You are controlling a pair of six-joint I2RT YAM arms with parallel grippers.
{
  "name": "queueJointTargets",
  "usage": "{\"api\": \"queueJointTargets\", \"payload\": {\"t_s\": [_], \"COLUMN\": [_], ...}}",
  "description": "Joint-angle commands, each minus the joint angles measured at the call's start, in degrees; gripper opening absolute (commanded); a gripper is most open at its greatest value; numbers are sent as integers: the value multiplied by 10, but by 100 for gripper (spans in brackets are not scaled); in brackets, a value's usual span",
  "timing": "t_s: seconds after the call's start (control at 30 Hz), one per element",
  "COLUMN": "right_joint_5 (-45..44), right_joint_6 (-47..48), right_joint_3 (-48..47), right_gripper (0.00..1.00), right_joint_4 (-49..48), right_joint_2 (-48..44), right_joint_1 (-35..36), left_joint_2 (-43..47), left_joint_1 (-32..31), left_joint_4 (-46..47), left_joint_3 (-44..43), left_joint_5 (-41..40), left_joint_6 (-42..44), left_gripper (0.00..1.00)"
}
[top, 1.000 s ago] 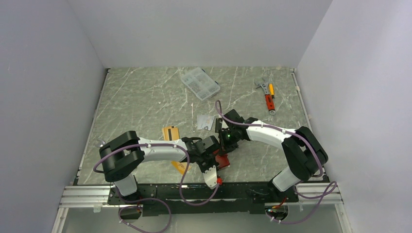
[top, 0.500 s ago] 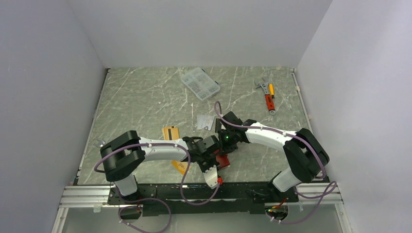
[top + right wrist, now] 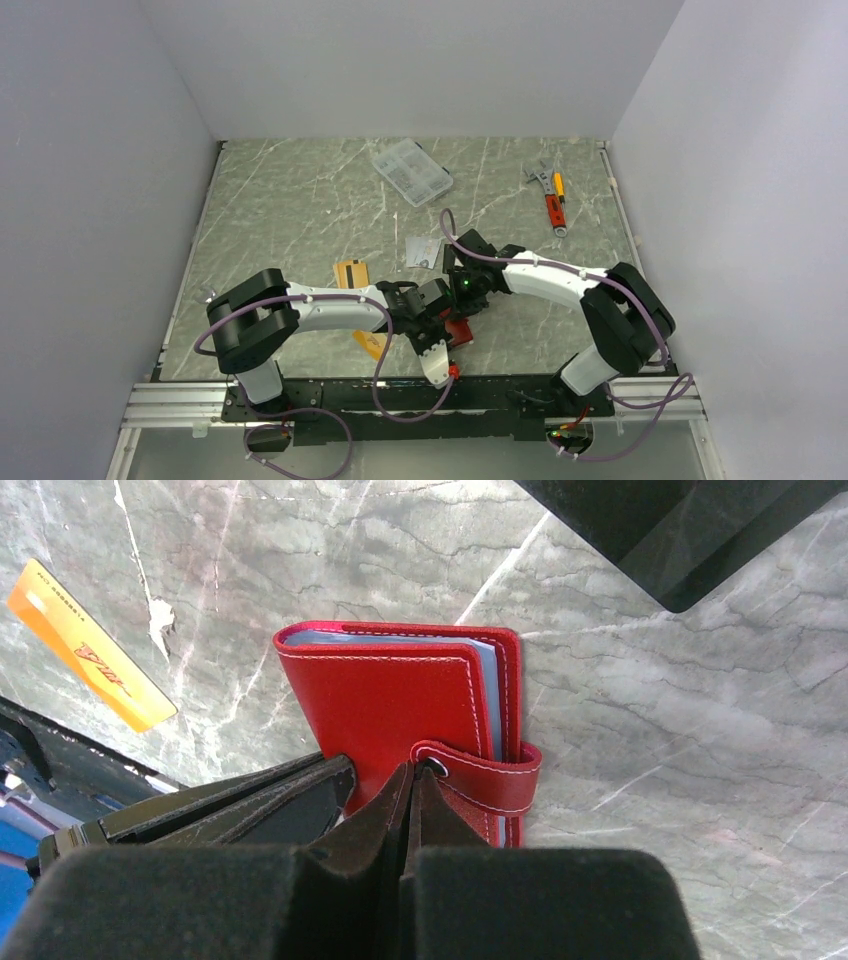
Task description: Put the credit cards into the card holder
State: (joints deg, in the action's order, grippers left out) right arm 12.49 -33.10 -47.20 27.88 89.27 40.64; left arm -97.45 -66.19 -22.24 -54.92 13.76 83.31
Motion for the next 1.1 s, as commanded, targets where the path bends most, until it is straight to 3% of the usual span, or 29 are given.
{"api": "queueJointTargets", "payload": {"t_s": [0.0,0.3,0.73,1.07], "right_joint_5": [-68,-81,-93,-114], "right_joint_6": [2,3,-10,-6], "right_joint_3": [30,14,21,-4], "right_gripper": [0,0,0,0], "right_joint_4": [40,72,71,88], "right_joint_2": [73,101,152,196], "right_joint_1": [11,5,4,3], "left_joint_2": [-48,-40,-34,-17], "left_joint_1": [-3,0,20,50], "left_joint_4": [-29,-16,-12,-37], "left_joint_3": [15,18,3,-16], "left_joint_5": [24,18,11,30], "left_joint_6": [-9,-16,-36,-45], "left_gripper": [4,8,31,33]}}
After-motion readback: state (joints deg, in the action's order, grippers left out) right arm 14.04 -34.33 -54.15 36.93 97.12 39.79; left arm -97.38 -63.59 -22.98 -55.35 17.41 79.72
